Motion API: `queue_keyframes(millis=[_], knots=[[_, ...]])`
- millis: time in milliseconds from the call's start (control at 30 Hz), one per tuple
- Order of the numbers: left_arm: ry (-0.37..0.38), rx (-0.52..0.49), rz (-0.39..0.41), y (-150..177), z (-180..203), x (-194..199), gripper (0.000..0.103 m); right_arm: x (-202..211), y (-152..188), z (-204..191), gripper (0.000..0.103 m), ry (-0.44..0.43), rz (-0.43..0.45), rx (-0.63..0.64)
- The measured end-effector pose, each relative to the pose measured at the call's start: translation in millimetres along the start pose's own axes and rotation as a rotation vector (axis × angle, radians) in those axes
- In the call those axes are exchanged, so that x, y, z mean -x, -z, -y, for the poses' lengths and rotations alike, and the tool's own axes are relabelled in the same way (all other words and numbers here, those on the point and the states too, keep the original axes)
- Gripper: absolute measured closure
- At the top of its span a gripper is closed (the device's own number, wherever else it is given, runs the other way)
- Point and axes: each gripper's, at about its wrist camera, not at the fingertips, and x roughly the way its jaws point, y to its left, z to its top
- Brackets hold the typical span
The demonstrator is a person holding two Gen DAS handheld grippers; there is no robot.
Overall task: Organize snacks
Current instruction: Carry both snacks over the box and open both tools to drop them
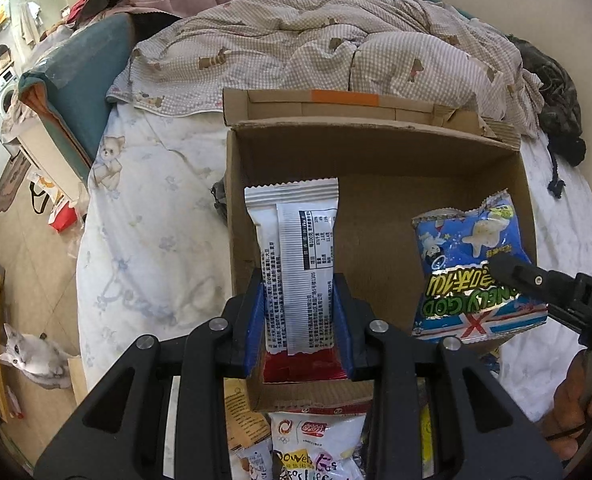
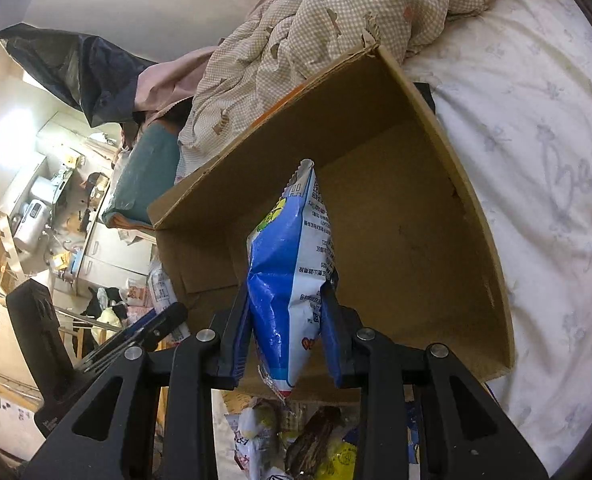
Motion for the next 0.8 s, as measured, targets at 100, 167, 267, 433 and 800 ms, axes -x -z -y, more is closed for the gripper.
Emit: queue_keyframes(millis=[100,167,267,433,800], knots=[[0.002,0.003,-0.005,0,0,-2,0.075,-3,1,-3,0.068,0.007,-0.009,0.016],[0.000,0.005,0.001,-1,0,-2,0.075,-4,1,-5,0.068,0.010,-0.014,0.018],[0.009,0.005,0.020,0,0,1,0.075,-5,-2,-4,0.067,0.014,-0.012,0.011],[0.027,-0.007,0.029,0,1,3,0.075,-3,-4,-1,0.066,0.045,-0.003,0.011],[0.056,0.022,0.090,-1,-4,21,0.017,11,-8,-5,0.030,0.114,0.071,0.040]])
